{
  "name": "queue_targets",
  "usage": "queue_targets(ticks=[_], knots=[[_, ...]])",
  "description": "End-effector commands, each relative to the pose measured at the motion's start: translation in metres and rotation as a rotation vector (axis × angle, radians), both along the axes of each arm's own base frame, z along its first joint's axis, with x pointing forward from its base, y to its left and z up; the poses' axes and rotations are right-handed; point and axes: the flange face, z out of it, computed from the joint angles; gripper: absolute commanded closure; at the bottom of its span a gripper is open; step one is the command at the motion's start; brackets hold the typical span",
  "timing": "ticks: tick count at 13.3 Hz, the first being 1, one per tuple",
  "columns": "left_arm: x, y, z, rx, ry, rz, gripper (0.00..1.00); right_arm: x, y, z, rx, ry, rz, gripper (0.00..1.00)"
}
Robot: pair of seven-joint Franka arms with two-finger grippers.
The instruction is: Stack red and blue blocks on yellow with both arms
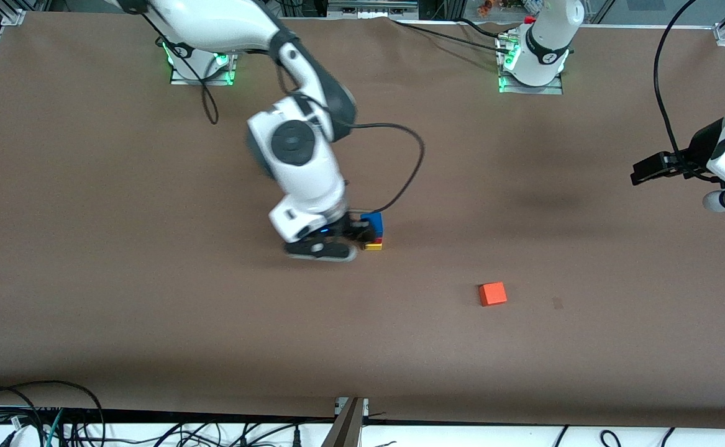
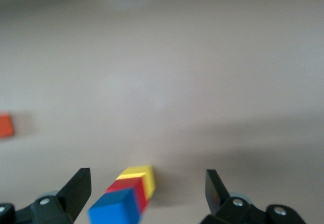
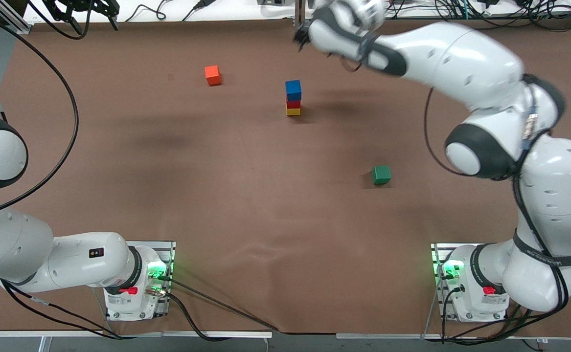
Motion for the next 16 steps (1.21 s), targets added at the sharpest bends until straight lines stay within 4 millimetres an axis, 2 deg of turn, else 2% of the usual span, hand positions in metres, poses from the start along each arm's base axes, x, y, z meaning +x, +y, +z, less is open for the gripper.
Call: queue_targets(ticks=[1, 4, 6, 8, 11, 16], knots=[[0.0, 0.001, 0.003, -0.023, -0.009, -0.018, 0.0, 0.003, -0.086, 0.062, -0.01, 0.084, -0.025, 0.0], [0.0, 0.001, 0.003, -0.023, -0.009, -0.018, 0.0, -0.008, -0.186, 0.111, 0.041, 0.163, 0.01, 0.0], [0.0, 0.001, 0.003, -0.023, -0.009, -0.018, 0.0, -0.025, -0.239, 0.134, 0.022, 0.182, 0.031, 0.0], [0.0, 0.001, 0.003, -0.023, -0.009, -0.02, 0.0, -0.041, -0.285, 0.148, 0.02, 0.18, 0.06, 0.0], [0.0, 0.001, 0.004, -0.027, -0.011, -0.048, 0.0, -0.066, -0.32, 0.152, 0.02, 0.206, 0.046, 0.0], [0.002, 0.001, 0.003, -0.028, -0.011, -0.053, 0.0, -0.081, -0.333, 0.152, 0.003, 0.218, 0.046, 0.0]])
